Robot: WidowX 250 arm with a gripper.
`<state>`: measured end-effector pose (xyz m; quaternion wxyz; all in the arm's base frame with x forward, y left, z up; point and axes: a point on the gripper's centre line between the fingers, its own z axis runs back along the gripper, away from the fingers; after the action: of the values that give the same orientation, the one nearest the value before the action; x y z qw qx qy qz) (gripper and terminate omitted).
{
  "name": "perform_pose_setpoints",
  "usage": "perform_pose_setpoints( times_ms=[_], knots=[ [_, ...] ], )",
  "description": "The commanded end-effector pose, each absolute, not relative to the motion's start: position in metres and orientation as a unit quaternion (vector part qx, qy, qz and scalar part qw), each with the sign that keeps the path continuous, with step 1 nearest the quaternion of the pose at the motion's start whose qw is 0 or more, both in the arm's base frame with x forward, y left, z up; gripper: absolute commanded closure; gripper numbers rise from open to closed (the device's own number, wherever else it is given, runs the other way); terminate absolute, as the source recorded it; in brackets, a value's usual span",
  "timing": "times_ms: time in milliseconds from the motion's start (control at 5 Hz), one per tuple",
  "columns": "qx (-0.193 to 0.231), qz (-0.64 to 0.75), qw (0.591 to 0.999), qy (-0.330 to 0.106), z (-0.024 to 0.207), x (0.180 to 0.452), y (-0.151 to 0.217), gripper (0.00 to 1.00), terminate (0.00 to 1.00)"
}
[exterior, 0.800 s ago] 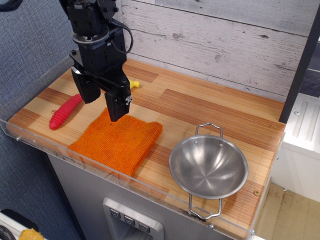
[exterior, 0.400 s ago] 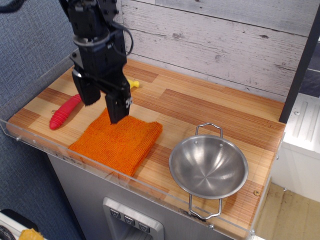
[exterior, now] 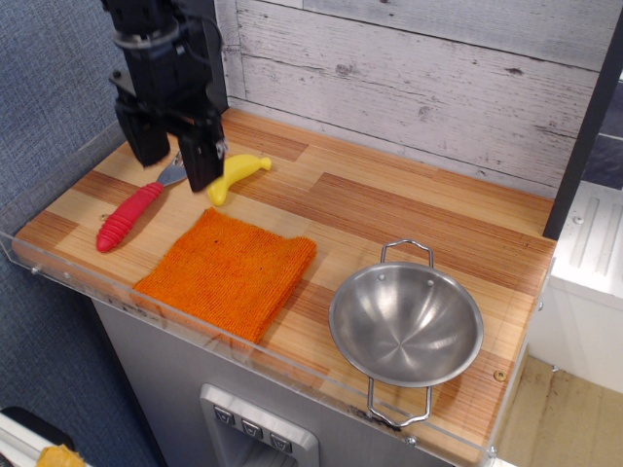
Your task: Move the banana towards the top right of the cloth
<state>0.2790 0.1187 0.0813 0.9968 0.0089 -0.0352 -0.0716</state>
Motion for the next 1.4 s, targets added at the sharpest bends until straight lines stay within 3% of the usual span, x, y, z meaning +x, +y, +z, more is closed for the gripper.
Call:
perform_pose_setpoints(
  times_ms=[0, 200, 600, 1000, 1200],
  knots=[
    [0.024, -0.021, 0.996, -0.079, 0.092, 0.317, 0.161, 0.00, 0.00],
    [0.035, -0.010, 0.997, -0.070, 0.071, 0.338, 0.163, 0.00, 0.00],
    [0.050, -0.012, 0.998, -0.030, 0.020, 0.348, 0.146, 0.00, 0.00],
    [0.039, -0.005, 0.998, -0.044, 0.030, 0.348, 0.137, 0.00, 0.00],
    [0.041, -0.007, 0.999, -0.034, 0.015, 0.342, 0.137, 1.00, 0.00]
  ],
)
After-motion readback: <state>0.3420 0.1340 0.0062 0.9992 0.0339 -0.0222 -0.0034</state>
